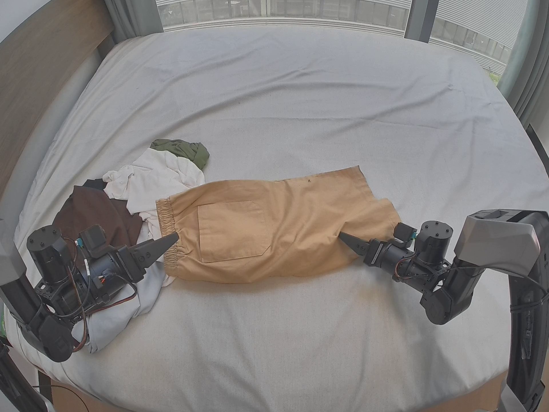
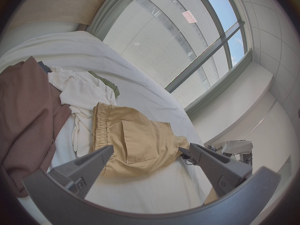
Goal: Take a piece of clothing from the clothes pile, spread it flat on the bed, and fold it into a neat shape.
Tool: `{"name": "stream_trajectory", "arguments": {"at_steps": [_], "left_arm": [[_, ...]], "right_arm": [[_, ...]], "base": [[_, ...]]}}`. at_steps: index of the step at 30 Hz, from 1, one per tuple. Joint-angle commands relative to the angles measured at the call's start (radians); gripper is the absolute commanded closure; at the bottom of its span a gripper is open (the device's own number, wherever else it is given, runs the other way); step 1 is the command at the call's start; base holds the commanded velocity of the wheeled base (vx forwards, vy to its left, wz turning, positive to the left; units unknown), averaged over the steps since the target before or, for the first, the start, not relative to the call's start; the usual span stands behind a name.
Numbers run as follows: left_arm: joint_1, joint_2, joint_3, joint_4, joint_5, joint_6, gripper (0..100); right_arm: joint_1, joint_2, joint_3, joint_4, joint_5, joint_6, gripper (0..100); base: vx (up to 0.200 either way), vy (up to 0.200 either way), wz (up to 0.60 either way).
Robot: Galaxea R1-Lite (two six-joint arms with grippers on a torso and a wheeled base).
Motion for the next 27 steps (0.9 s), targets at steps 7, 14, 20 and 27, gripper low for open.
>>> {"name": "stream_trajectory", "arguments": {"at_steps": [7,14,20,27], "left_arm": [[-0.004,-0.001,0.0,0.0,0.0,0.0,0],[-0.006,0.002,0.0,0.0,0.0,-0.002,0],[-0.006,-0.007,0.0,0.0,0.0,-0.02,0],[-0.006,-0.006,0.001,0.0,0.0,-0.022,0]], "right_arm": [[-0.004,0.016,0.001,0.003,-0.02,-0.002,100],[0.002,-0.042,0.076,0.0,-0.02,-0.008,100],[0.005,-0.136,0.202,0.0,-0.021,-0.014,100],[0.0,-0.167,0.366,-0.043,-0.021,-0.071,100]], "base": [[0.0,0.0,0.0],[0.0,0.0,0.0],[0.0,0.0,0.0],[0.0,0.0,0.0]]}}
